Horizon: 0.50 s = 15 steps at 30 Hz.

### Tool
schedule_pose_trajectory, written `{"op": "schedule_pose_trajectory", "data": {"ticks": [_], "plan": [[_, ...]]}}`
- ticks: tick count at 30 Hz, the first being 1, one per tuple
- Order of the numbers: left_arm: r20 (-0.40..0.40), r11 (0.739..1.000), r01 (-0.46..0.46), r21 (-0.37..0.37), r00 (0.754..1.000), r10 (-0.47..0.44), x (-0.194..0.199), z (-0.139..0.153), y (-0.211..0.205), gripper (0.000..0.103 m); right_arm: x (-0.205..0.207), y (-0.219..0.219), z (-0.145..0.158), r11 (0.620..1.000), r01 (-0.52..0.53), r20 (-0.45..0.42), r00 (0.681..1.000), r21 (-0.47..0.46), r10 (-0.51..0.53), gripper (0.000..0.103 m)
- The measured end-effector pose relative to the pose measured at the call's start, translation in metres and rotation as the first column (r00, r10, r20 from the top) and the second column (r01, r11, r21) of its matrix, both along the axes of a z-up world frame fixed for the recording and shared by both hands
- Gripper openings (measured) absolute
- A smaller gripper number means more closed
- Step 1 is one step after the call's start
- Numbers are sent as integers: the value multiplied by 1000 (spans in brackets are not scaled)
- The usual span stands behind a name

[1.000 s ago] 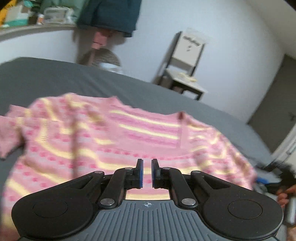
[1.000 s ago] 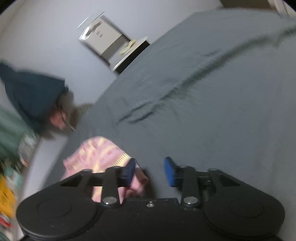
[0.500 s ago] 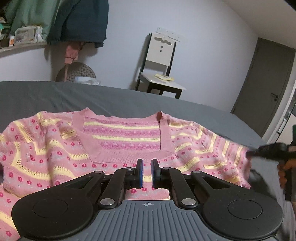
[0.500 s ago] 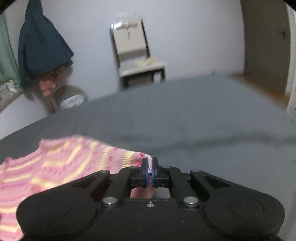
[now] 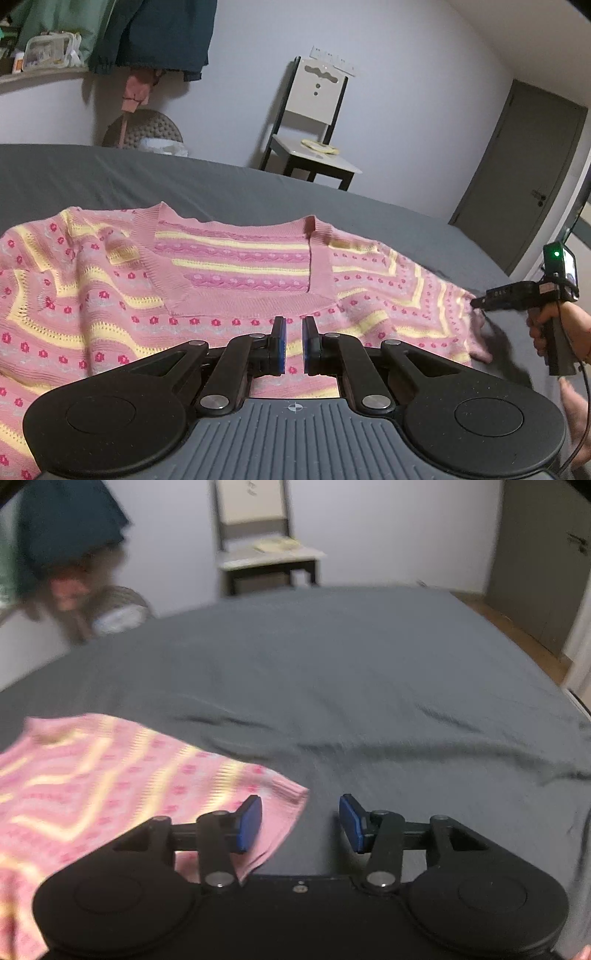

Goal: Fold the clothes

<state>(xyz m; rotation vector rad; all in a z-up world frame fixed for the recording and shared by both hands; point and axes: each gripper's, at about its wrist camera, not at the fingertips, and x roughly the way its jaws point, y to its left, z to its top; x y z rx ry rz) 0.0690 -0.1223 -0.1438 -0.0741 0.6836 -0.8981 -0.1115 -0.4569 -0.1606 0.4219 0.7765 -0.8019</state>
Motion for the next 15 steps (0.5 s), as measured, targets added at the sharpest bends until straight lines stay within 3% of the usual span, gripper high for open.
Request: {"op": "schedule_pose_trajectory", "data": {"ticks": [3, 6, 8, 10, 15], "plan": [[-28, 999, 0, -41, 1000, -2, 1, 4, 3, 6, 0, 34, 28, 981, -188, 26, 982, 43, 187, 47], [-52, 998, 3, -63, 999, -6, 0, 6, 4, 6, 13, 83, 44, 877, -441, 114, 898, 192, 426, 47], [-68, 997, 6, -76, 998, -11, -1, 8, 4, 6, 30, 118, 45, 808, -536, 118, 844, 246, 524, 44], [-73, 997, 9, -80, 997, -14, -3, 9, 5, 6, 49, 146, 36, 800, -513, 52, 850, 311, 524, 44], [-73, 996, 3, -88, 997, -9, -8, 13, 12, 6, 64, 164, 9, 858, -363, 4, 922, 365, 388, 44]]}}
